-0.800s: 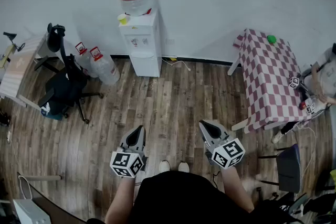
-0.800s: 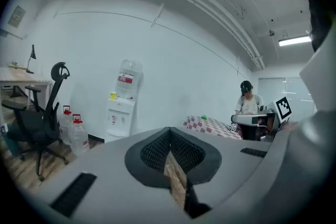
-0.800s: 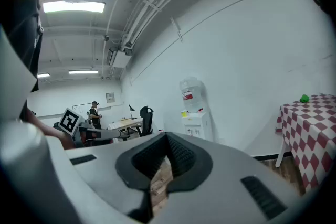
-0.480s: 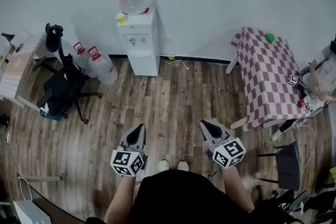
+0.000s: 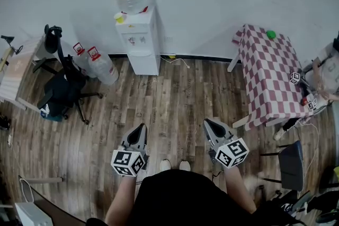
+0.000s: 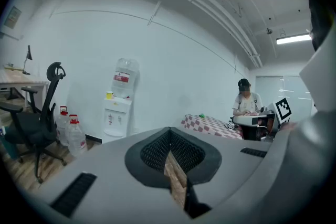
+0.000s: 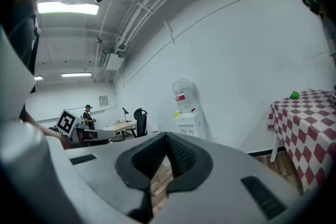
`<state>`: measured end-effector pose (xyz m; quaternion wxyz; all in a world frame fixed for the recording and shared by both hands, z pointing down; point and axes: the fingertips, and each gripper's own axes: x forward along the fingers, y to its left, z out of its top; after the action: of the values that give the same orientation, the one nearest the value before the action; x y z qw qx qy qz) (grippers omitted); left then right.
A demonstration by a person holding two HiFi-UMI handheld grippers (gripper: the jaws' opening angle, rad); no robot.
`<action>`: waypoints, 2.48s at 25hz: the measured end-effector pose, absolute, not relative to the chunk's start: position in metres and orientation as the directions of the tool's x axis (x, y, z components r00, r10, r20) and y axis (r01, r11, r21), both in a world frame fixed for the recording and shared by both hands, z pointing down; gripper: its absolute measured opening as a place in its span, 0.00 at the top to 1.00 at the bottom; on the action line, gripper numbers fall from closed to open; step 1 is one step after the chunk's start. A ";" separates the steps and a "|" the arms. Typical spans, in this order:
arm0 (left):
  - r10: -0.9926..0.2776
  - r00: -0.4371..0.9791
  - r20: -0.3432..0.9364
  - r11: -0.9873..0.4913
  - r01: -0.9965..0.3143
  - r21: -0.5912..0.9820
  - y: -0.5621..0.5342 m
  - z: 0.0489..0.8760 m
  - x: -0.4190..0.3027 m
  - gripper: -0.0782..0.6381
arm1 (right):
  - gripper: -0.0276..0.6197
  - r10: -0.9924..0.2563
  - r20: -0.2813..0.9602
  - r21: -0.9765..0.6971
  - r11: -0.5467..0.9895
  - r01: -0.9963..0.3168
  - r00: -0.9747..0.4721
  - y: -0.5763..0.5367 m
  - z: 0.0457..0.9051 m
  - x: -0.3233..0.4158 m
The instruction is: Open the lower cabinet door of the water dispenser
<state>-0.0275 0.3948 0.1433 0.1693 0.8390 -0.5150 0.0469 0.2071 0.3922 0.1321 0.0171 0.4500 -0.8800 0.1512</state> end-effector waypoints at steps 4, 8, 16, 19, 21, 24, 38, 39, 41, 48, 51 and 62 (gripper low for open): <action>-0.849 0.463 0.254 -0.411 -0.881 0.233 0.394 0.142 -0.021 0.87 | 0.92 -0.787 0.161 -0.262 0.547 -0.795 -0.595 0.391 0.132 0.215; -0.848 0.461 0.262 -0.408 -0.883 0.232 0.395 0.144 -0.013 0.87 | 0.92 -0.782 0.163 -0.272 0.551 -0.789 -0.602 0.390 0.134 0.221; -0.851 0.447 0.274 -0.394 -0.890 0.229 0.396 0.148 0.004 0.87 | 0.92 -0.761 0.168 -0.295 0.567 -0.769 -0.626 0.392 0.143 0.233; -0.856 0.439 0.274 -0.385 -0.894 0.230 0.397 0.149 0.013 0.87 | 0.92 -0.752 0.175 -0.301 0.574 -0.761 -0.636 0.391 0.148 0.241; -0.857 0.433 0.278 -0.378 -0.897 0.231 0.401 0.151 0.018 0.87 | 0.92 -0.744 0.175 -0.301 0.583 -0.754 -0.645 0.391 0.150 0.244; -0.857 0.422 0.294 -0.364 -0.902 0.232 0.407 0.158 0.023 0.87 | 0.92 -0.736 0.174 -0.302 0.593 -0.746 -0.655 0.389 0.153 0.248; -0.856 0.423 0.299 -0.360 -0.901 0.243 0.389 0.166 0.025 0.87 | 0.92 -0.731 0.193 -0.302 0.590 -0.749 -0.654 0.373 0.159 0.252; -0.854 0.423 0.303 -0.358 -0.900 0.248 0.388 0.169 0.023 0.87 | 0.92 -0.729 0.200 -0.303 0.590 -0.748 -0.655 0.371 0.162 0.250; -0.850 0.423 0.313 -0.353 -0.899 0.258 0.383 0.176 0.020 0.87 | 0.92 -0.726 0.211 -0.306 0.587 -0.749 -0.655 0.366 0.166 0.246; -0.837 0.442 0.322 -0.366 -0.890 0.271 0.326 0.190 -0.002 0.87 | 0.92 -0.739 0.231 -0.296 0.567 -0.769 -0.633 0.314 0.172 0.230; -0.835 0.452 0.315 -0.379 -0.886 0.266 0.287 0.186 -0.016 0.87 | 0.92 -0.741 0.235 -0.284 0.567 -0.773 -0.629 0.281 0.170 0.217; -0.803 0.503 0.320 -0.430 -0.860 0.274 0.155 0.186 -0.062 0.87 | 0.92 -0.761 0.246 -0.283 0.536 -0.795 -0.601 0.164 0.164 0.161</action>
<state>-0.0622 0.1551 0.1857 0.2039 0.8427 -0.4933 0.0706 0.1612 0.1641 0.1637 0.0466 0.4445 -0.8752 0.1852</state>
